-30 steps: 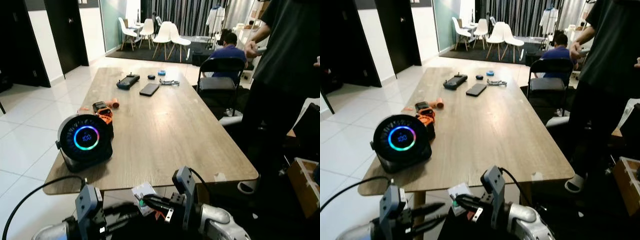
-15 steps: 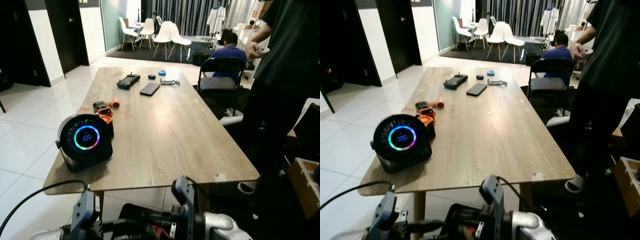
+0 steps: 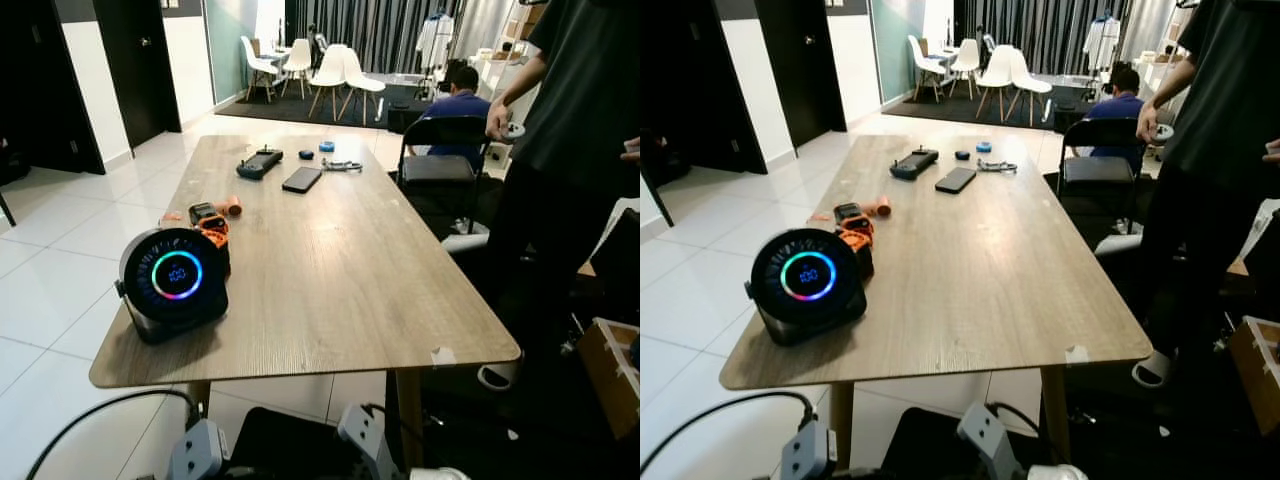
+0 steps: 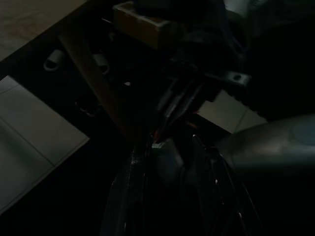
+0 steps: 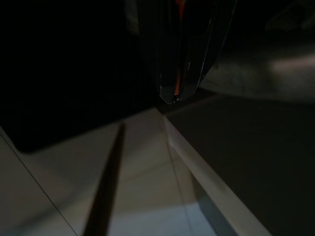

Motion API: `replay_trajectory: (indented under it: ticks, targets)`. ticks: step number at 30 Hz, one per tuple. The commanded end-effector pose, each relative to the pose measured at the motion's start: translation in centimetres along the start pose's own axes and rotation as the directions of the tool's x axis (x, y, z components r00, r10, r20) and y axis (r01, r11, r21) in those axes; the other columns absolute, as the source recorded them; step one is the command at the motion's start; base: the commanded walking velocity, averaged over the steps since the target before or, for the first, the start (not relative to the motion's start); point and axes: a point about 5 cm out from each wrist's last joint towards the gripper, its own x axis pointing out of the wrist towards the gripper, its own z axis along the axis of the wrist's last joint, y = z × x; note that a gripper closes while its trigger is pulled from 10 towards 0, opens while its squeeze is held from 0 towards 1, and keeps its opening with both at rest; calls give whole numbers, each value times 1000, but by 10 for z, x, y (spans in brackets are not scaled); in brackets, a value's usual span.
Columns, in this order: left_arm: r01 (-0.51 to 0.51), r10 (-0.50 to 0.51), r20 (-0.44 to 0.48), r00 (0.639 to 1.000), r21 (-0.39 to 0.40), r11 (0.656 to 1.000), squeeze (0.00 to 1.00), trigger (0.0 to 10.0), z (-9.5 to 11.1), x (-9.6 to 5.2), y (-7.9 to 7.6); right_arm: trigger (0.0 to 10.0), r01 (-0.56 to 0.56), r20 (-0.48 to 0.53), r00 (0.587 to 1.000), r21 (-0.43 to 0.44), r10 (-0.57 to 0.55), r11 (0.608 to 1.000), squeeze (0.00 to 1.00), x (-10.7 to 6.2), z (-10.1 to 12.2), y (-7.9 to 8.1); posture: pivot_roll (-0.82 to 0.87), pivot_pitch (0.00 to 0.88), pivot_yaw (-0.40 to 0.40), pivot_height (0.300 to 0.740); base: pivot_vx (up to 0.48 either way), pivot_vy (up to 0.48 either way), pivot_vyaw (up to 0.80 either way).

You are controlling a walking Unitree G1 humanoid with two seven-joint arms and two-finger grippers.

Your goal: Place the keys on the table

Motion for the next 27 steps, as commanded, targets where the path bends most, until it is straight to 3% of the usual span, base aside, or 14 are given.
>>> replay_trajectory:
  ticks: [1,5,10,11,12,14,15,17,20,22,24,26,27]
  targets:
    - [-12,12,-13,1000,-12,1000,0,10000,-6,-1,-2,10000,12,-28,1000,1,-12,1000,0,-1,-9,1,33,78,-25,740,0,0,0]
    - [-16,15,-41,999,-27,1000,0,10000,-16,-2,-7,10000,59,-66,996,15,-58,998,0,-2,-22,-1,32,75,-25,740,0,0,0]
    - [-52,46,-113,992,-48,997,0,10000,-41,-5,-17,10000,213,-155,967,47,-204,976,0,-6,-54,-9,38,67,-30,740,0,0,0]
    - [-172,167,-140,976,-19,985,0,10000,-54,-5,-12,10000,333,-204,927,66,-314,941,0,-12,-70,-14,41,64,-29,740,0,0,0]
    - [-223,221,-147,964,4,975,0,10000,-58,-5,-8,10000,370,-220,912,73,-347,926,0,-14,-76,-16,41,64,-29,740,0,0,0]
    - [-254,255,-148,956,23,967,0,10000,-60,-5,-6,10000,395,-227,902,86,-368,915,0,-15,-81,-15,41,63,-29,740,0,0,0]
    - [-353,350,-142,926,5,936,0,10000,-65,-7,2,10000,441,-241,880,95,-409,893,0,-18,-89,-15,41,61,-28,740,0,0,0]
    - [-384,380,-140,914,0,923,0,10000,-67,-8,4,10000,457,-246,872,94,-424,884,0,-19,-91,-15,41,61,-28,740,0,0,0]
    - [-471,461,-138,877,-49,881,0,10000,-73,-9,10,10000,538,-255,829,120,-498,835,0,-24,-99,-18,40,56,-27,740,0,0,0]
    - [-513,498,-145,855,-88,854,0,10000,-77,-9,12,10000,599,-265,790,141,-553,788,0,-30,-103,-21,39,53,-25,740,0,0,0]
    - [-582,563,-154,812,-150,799,0,10000,-83,-9,14,10000,672,-281,734,169,-618,721,0,-37,-108,-26,36,46,-23,740,0,0,0]
    - [-598,578,-155,801,-162,785,0,10000,-85,-9,15,10000,688,-285,720,173,-633,705,0,-39,-110,-27,36,46,-23,740,0,0,0]
    - [-638,617,-166,770,-169,751,0,10000,-88,-11,17,10000,716,-294,694,187,-657,673,0,-42,-112,-29,36,42,-23,740,0,0,0]
